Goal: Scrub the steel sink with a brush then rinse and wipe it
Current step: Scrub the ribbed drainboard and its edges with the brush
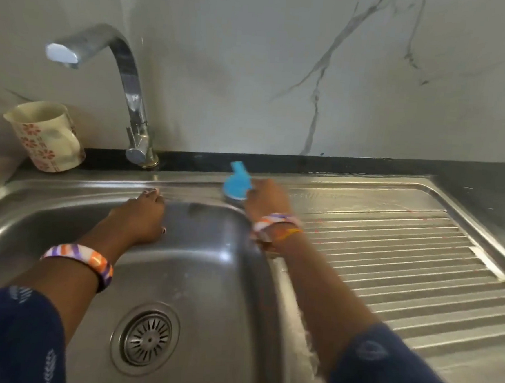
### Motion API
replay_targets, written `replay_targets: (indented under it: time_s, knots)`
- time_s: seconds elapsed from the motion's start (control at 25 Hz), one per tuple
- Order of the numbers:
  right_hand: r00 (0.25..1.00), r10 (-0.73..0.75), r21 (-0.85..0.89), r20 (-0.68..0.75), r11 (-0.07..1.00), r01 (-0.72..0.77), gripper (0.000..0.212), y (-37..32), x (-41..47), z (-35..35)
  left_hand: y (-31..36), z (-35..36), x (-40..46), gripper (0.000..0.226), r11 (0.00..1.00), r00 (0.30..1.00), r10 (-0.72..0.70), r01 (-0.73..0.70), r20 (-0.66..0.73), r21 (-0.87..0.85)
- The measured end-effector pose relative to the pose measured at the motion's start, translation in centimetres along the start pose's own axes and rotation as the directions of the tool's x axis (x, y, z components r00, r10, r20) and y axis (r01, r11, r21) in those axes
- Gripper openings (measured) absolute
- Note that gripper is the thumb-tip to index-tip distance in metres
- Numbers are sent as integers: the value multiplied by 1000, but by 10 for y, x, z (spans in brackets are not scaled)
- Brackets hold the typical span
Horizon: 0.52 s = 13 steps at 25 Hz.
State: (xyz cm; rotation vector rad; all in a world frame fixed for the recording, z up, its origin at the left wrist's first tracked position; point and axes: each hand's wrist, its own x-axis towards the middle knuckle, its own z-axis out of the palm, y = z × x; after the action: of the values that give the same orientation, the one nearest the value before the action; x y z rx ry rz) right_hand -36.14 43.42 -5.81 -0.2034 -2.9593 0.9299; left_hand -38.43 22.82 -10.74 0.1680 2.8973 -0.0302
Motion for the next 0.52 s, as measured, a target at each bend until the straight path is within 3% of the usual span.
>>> replay_targets:
  time_s: [0.16,0.28,0.32,0.36,0.44,0.52]
  knots:
    - [889,315,-109,-332,923,-368,33,87,2,-84,-14,1,1,76,996,996,89,-89,-10,4]
    - [879,395,-4,-268,912,-411,33,81,16,-59,-17,2,4,75,993,993,114,-114,4,33]
    - [917,316,-58,-242,939,-339,34,111,51,-37,-18,3,5,75,992,993,117,-117,1,46]
    - [957,127,-176,-261,968,-177,39,154,128,47,-18,3,7,75,992,993,118,-118,-2,50]
    - [947,23,-152,-321,986,-75,43,172,204,158,-19,4,9,73,994,994,110,-109,-6,27]
    - [972,19,15,-234,1000,-16,36,109,164,136,-20,3,7,71,995,994,102,-102,-26,-1]
